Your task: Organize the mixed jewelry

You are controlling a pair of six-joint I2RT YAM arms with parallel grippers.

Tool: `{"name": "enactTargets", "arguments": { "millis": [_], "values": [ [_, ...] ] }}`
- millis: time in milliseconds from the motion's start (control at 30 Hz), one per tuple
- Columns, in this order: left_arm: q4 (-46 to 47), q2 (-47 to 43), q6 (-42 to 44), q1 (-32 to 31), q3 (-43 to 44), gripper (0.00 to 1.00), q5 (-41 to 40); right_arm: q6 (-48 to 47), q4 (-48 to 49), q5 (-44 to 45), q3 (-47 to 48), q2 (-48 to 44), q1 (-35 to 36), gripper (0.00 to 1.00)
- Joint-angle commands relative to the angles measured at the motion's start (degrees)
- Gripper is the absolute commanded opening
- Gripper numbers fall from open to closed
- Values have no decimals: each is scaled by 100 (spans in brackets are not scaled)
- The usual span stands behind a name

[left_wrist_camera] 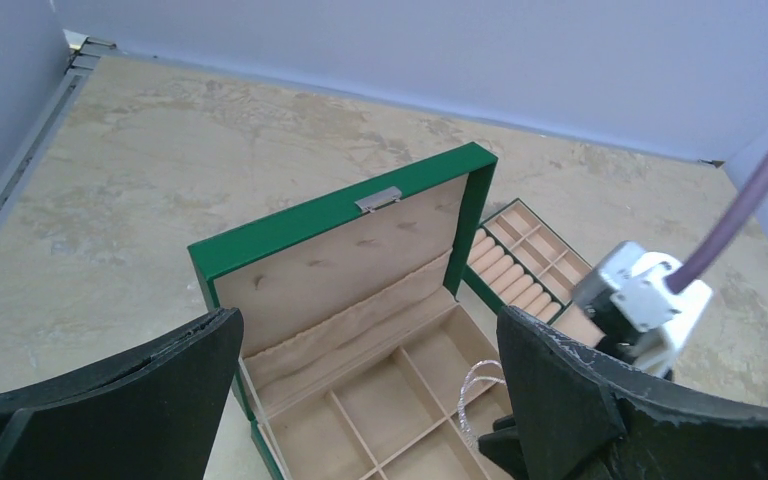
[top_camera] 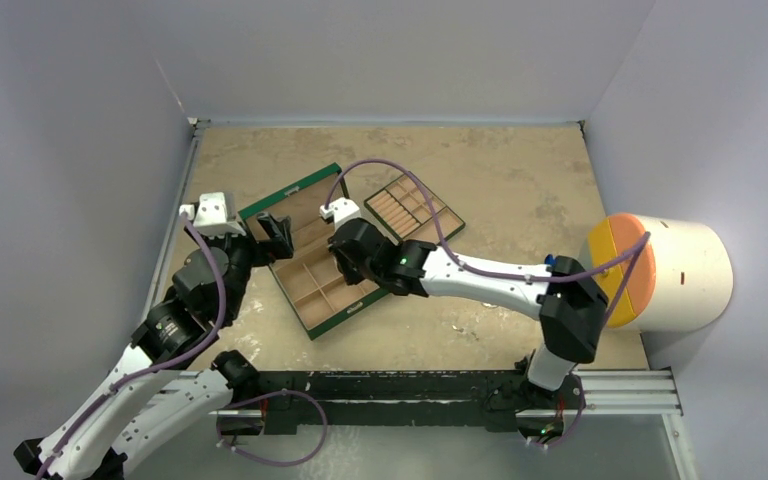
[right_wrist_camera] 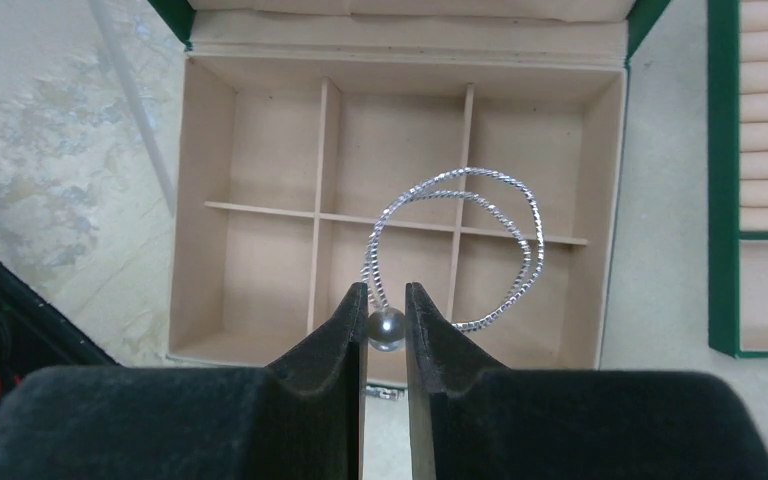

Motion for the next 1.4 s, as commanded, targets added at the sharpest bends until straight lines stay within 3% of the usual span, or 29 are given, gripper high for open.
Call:
{"name": "enactTargets", "arguments": {
  "millis": [0, 533, 1367],
  "values": [
    [113, -47, -137, -10, 160, 98, -287, -177, 419, -237, 370, 302, -164, 4],
    [127, -32, -140, -4, 158, 98, -234, 80, 863, -1279, 417, 992, -1019, 3],
    [123, -27, -121, -6, 145, 98, -279, 204, 790, -826, 790, 1731, -1222, 8]
  ]
}}
